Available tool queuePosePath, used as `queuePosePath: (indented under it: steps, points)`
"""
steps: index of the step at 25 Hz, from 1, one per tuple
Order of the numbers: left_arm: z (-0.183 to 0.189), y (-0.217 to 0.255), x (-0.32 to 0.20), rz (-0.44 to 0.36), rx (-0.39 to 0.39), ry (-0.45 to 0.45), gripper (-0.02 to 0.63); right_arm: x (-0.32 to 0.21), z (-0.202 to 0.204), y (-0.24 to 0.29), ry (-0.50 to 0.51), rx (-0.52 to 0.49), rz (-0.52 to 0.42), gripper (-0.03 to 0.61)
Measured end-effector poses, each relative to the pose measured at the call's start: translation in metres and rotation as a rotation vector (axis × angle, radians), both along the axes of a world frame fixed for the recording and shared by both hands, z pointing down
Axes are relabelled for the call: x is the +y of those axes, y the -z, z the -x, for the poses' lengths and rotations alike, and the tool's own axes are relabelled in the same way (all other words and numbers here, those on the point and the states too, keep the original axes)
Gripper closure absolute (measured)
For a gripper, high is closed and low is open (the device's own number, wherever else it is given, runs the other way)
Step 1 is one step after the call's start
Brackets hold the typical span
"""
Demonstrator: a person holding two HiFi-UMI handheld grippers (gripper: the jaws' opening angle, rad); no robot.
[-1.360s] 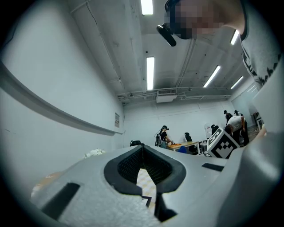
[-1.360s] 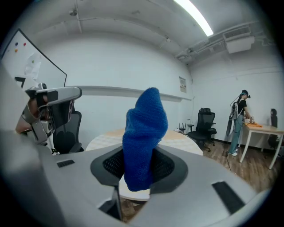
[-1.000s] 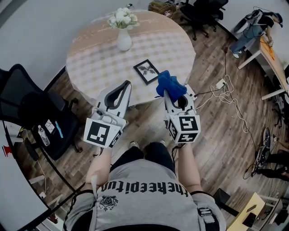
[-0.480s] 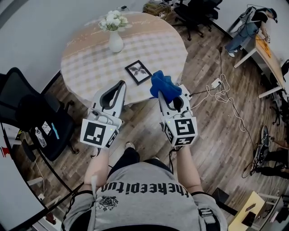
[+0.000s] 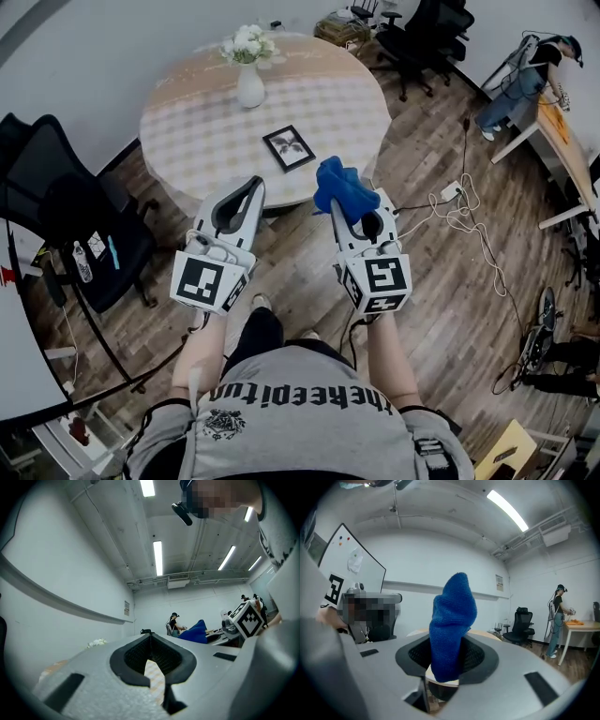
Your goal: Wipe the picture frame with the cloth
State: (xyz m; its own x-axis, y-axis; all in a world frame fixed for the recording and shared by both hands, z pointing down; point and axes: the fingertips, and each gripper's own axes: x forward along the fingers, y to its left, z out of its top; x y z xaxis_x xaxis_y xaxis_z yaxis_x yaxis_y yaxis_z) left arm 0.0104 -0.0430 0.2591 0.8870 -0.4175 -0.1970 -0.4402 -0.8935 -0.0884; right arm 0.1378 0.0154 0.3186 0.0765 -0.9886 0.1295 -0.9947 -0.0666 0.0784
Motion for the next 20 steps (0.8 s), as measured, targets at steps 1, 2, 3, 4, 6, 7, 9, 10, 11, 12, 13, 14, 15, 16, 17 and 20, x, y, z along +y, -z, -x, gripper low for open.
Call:
queuePosePath:
  steps: [1,2,3,4,6,7,9,10,11,12,13,14,15,16,17,20]
  points:
    - [0.002,0.000,0.006,-0.001,-0.001,0.007,0.594,0.005,0.001,0.001,0.004,-0.004,-0.005,0.449]
    - [0.004,0.001,0.012,-0.004,-0.001,0.014,0.594,0.010,0.002,0.001,0.009,-0.007,-0.010,0.449]
    - [0.006,0.002,0.018,-0.006,-0.001,0.020,0.594,0.014,0.003,0.002,0.015,-0.009,-0.015,0.449]
    - [0.008,0.002,0.023,-0.008,0.000,0.026,0.594,0.019,0.005,0.004,0.022,-0.010,-0.020,0.449]
    - [0.013,0.003,0.033,-0.010,0.002,0.038,0.594,0.027,0.009,0.005,0.034,-0.008,-0.029,0.449]
    - [0.015,0.004,0.039,-0.012,0.003,0.043,0.594,0.032,0.011,0.006,0.039,-0.007,-0.033,0.448]
    - [0.019,0.004,0.049,-0.015,0.004,0.053,0.594,0.041,0.014,0.007,0.048,-0.006,-0.039,0.448]
    - [0.021,0.004,0.054,-0.017,0.004,0.058,0.594,0.045,0.016,0.006,0.052,-0.005,-0.041,0.448]
    - [0.022,0.004,0.058,-0.018,0.005,0.062,0.594,0.049,0.017,0.006,0.056,-0.004,-0.042,0.448]
    - [0.024,0.004,0.062,-0.018,0.005,0.066,0.594,0.053,0.019,0.006,0.058,-0.003,-0.042,0.448]
    - [0.026,0.004,0.065,-0.018,0.006,0.069,0.594,0.056,0.020,0.006,0.060,-0.002,-0.043,0.448]
    - [0.027,0.004,0.069,-0.018,0.007,0.072,0.594,0.060,0.022,0.006,0.061,0.000,-0.045,0.448]
    - [0.028,0.004,0.072,-0.017,0.008,0.076,0.594,0.063,0.022,0.006,0.062,0.002,-0.046,0.448]
    - [0.029,0.004,0.075,-0.017,0.010,0.079,0.594,0.066,0.023,0.007,0.064,0.002,-0.048,0.448]
    - [0.030,0.004,0.079,-0.017,0.012,0.082,0.594,0.069,0.024,0.007,0.066,0.003,-0.050,0.448]
    - [0.033,0.005,0.088,-0.017,0.019,0.091,0.594,0.079,0.026,0.007,0.070,0.003,-0.055,0.448]
